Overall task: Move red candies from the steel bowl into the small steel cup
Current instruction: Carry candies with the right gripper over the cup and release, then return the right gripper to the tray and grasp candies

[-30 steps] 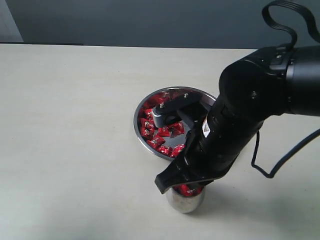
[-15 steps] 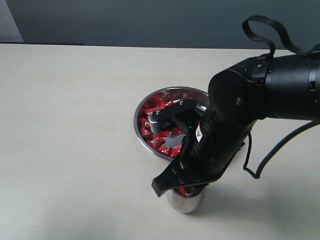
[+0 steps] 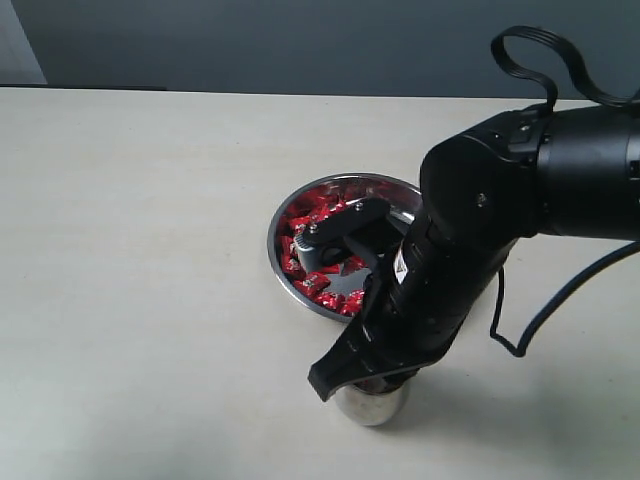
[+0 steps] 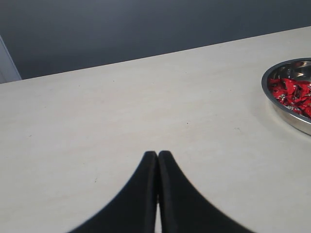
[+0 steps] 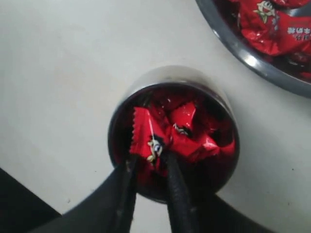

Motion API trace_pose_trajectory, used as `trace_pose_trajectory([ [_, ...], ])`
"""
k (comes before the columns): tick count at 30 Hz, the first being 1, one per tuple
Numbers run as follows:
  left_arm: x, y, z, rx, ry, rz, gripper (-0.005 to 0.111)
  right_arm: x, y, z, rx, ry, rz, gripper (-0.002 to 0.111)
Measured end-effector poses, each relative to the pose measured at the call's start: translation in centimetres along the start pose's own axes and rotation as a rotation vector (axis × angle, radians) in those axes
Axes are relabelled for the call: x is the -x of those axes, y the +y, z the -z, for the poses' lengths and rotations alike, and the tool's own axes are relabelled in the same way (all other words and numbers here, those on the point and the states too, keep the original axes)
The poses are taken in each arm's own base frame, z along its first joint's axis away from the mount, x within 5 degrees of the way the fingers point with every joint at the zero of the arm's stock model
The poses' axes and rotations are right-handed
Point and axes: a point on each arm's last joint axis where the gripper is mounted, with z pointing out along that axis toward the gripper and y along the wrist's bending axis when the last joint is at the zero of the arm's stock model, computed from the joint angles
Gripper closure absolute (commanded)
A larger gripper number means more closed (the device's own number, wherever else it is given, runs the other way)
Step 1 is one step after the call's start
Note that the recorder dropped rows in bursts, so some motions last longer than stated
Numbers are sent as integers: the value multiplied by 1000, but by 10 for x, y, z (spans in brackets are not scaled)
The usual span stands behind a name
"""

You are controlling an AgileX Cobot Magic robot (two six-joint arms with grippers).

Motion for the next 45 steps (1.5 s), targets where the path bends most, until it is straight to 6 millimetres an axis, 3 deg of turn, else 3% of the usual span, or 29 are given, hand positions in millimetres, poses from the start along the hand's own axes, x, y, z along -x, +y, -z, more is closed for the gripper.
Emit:
trace_pose_trajectory([
  [8,0,0,0,0,0,0,106,2,1,3,3,-11,10,79],
  [16,0,0,0,0,0,0,106,18,3,41,-40,-167,59,79],
  [20,0,0,0,0,0,0,106,33,-13,48,-113,-308,42,79],
  [24,0,0,0,0,0,0,106,62,-49,26,-151,-441,-29,70],
  [28,0,0,0,0,0,0,106,72,-82,-17,-180,-364,-96,70],
  [32,0,0,0,0,0,0,106,89,-89,-36,-183,-372,-98,70],
  [38,0,0,0,0,0,0,106,108,-93,-50,-184,-345,-101,70],
  [45,0,0,0,0,0,0,106,108,-95,-61,-187,-279,-108,70],
])
